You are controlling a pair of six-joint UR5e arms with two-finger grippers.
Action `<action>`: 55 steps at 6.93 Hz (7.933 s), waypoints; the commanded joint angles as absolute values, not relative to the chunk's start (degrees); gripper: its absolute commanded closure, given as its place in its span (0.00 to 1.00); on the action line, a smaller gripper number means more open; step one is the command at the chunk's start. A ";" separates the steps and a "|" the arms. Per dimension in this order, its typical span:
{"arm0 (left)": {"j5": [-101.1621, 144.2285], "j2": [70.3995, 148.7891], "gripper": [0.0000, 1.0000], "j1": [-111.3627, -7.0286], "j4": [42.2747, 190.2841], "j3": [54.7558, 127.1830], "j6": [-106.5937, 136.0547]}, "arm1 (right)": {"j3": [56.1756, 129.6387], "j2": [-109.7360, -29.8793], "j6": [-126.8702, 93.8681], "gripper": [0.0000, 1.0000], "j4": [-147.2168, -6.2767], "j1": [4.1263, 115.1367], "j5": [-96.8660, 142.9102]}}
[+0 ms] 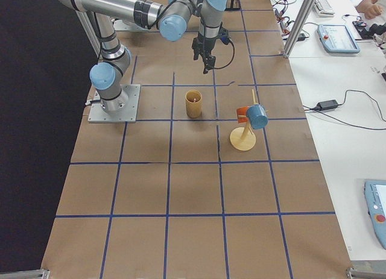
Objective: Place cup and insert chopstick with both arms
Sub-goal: 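Grasp the light blue cup with left gripper while right gripper descends, then set the blue cup at table center while right gripper grasps pink chopstick, then raise the left gripper back toward the mug rack, then pull the pink chopstick up out of the bamboo cup with the right gripper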
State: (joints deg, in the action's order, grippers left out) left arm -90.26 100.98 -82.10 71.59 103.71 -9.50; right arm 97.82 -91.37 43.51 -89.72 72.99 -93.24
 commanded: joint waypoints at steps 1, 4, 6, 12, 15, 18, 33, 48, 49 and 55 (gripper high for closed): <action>-90.26 102.65 0.00 -81.91 69.43 105.12 -9.75 | 98.17 -91.41 48.67 0.03 -92.61 67.35 -89.93; -90.35 108.26 0.01 -81.91 64.72 105.12 -9.76 | 99.23 -91.41 72.34 0.04 -92.90 55.50 -73.09; -90.44 109.42 0.14 -82.00 62.67 105.03 -10.37 | 101.84 -91.41 88.34 0.03 -92.29 49.76 -64.19; -91.23 108.63 0.95 -81.30 63.81 104.24 -9.85 | 109.31 -90.88 110.68 0.04 -91.67 44.84 -57.05; -88.61 103.73 0.96 -85.75 68.02 103.54 -1.98 | 111.44 -90.88 116.27 0.03 -91.58 41.94 -54.84; -88.33 106.68 0.97 -99.99 66.71 98.81 12.89 | 114.24 -90.53 121.02 0.04 -91.85 40.62 -55.19; -87.63 104.17 0.00 -99.86 88.72 81.06 8.03 | 114.70 -88.59 120.76 0.84 -92.72 39.20 -61.70; -92.02 93.08 0.00 -91.58 89.56 84.81 0.26 | 104.50 -96.41 89.76 0.93 -87.36 40.77 -57.05; -92.02 93.16 0.00 -91.50 89.56 84.73 0.35 | 104.41 -97.11 87.65 0.93 -87.36 40.96 -56.34; -91.50 93.16 0.00 -91.41 89.47 84.29 0.44 | 92.55 -98.09 65.25 0.91 -85.84 57.76 -61.32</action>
State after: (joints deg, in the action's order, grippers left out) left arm -91.60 93.18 -91.48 89.54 84.32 0.38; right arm 93.26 -98.25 69.82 -83.58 50.92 -58.96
